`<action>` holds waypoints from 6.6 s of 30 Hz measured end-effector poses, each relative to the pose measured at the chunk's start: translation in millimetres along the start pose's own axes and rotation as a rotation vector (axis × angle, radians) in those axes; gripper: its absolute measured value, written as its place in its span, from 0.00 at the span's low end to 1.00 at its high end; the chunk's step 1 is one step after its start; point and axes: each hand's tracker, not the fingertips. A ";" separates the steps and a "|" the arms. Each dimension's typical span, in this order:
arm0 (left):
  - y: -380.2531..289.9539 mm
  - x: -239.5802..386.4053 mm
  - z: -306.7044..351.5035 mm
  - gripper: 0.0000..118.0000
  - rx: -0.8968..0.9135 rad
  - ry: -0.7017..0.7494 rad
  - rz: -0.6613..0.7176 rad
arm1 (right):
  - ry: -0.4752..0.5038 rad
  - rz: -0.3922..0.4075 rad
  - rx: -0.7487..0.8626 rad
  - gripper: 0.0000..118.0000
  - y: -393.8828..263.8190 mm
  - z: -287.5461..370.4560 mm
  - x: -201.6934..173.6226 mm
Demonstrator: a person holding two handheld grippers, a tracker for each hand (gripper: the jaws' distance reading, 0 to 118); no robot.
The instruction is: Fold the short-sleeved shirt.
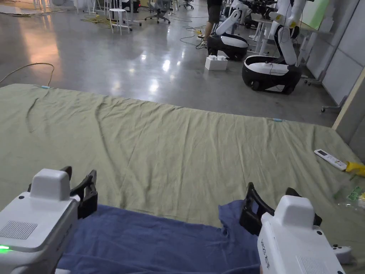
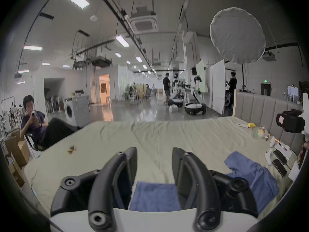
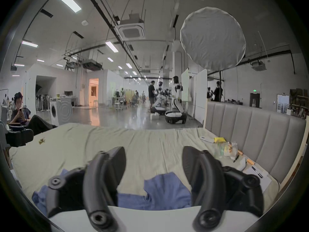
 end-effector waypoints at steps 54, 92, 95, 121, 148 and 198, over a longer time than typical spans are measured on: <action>-136.8 -25.2 -240.2 0.06 -0.795 -0.085 -0.071 | -0.022 0.001 -0.341 0.03 -104.3 -63.9 51.8; -76.7 -61.5 -147.5 0.04 -0.581 -0.119 0.098 | 0.103 -0.007 -0.838 0.01 -121.8 -201.6 109.2; -67.2 -68.7 -131.4 0.04 -0.555 -0.126 0.097 | 0.126 -0.062 -0.785 0.01 -97.7 -174.3 115.7; -133.5 -113.0 41.0 0.04 -0.749 -0.204 0.072 | 0.151 0.011 -0.947 0.01 -138.9 32.2 136.6; -63.9 -64.8 -12.3 0.50 -0.385 -0.092 0.069 | -0.035 0.015 -0.377 0.73 -40.7 4.4 78.2; -186.7 -186.7 -40.8 0.68 -0.885 -0.468 0.745 | 0.046 0.082 -0.102 0.03 -23.1 -14.9 -0.5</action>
